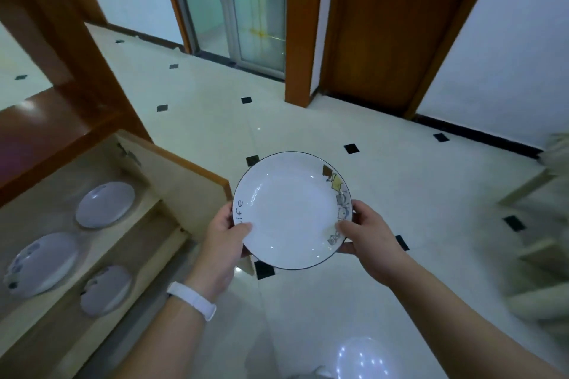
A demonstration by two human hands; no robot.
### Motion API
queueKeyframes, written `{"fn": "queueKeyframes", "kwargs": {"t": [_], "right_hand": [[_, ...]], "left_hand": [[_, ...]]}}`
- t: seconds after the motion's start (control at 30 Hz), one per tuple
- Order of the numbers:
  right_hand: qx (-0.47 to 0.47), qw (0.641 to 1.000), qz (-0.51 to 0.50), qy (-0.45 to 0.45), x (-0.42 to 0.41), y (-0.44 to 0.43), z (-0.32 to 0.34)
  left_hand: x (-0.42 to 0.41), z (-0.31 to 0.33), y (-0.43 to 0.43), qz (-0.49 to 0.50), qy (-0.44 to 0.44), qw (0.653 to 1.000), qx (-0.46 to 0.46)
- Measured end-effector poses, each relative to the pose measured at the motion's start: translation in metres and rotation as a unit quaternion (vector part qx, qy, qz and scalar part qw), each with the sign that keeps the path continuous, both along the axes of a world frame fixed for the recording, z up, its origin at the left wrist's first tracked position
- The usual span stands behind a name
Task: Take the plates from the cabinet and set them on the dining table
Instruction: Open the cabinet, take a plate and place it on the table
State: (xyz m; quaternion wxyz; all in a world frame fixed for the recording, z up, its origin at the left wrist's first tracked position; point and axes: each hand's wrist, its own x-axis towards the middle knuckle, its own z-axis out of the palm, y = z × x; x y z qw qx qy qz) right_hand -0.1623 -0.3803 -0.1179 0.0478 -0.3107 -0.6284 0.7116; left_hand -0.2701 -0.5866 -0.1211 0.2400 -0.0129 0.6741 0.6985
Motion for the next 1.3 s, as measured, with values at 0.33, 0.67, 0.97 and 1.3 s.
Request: {"fn": "queueKeyframes", "kwargs": {"t": [0.33, 0.67, 0.97, 1.3], "right_hand": [[-0.007, 0.985, -0.172, 0.016, 0.093, 0.105, 0.009], [-0.013, 0.936, -0.353, 0.013, 0.153, 0.182, 0.011], [0.017, 0.865, -0.502, 0.01, 0.164, 0.255, 0.026], [0.011, 0.748, -0.664, 0.014, 0.194, 0.266, 0.026]], "left_hand": [[0.031, 0.015, 0.154, -0.172, 0.017, 0.985, 0.005], [0.044, 0.018, 0.305, -0.359, 0.015, 0.933, 0.017], [0.036, 0.026, 0.453, -0.516, -0.003, 0.855, 0.049], [0.079, 0.025, 0.555, -0.669, -0.019, 0.741, 0.043]]}}
